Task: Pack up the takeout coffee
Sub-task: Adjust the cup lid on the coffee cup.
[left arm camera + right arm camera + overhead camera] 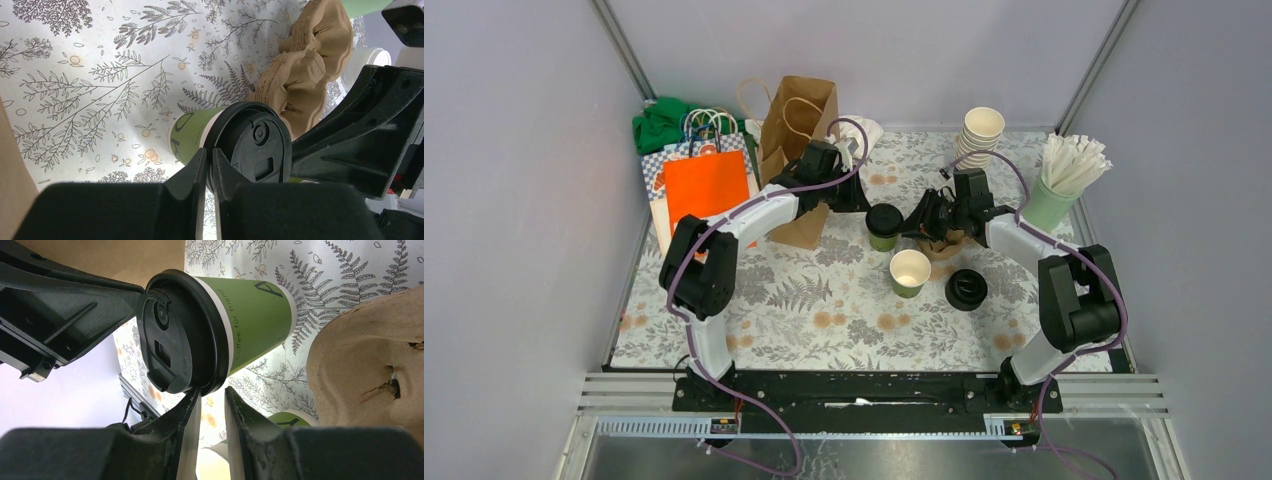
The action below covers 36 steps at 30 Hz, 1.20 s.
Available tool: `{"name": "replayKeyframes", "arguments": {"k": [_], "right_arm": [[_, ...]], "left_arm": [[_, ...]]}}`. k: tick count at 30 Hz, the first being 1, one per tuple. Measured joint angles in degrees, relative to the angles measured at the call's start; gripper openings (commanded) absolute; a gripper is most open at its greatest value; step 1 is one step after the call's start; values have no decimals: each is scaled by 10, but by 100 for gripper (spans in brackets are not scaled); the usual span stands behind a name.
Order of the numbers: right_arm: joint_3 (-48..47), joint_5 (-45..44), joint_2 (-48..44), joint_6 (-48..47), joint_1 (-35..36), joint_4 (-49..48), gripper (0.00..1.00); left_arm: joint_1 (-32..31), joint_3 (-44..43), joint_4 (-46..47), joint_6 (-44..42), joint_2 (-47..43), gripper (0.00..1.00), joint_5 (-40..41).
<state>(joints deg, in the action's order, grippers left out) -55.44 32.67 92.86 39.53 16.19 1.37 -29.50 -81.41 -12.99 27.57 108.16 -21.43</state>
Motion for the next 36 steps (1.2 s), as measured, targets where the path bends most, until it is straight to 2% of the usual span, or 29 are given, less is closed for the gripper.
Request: {"name": "replayKeyframes", "arguments": {"k": [12,19,36], "right_arm": [[-3,5,6,0,0,-7,21],[-2,15,13,5,0,-18,19],[30,39,17,16,0,-88,18]], "left_arm": [[2,-7,5,-6,8,3,-7],[3,-10,9,-8,12,0,-7],[4,-10,28,-12,20,0,-7]]}}
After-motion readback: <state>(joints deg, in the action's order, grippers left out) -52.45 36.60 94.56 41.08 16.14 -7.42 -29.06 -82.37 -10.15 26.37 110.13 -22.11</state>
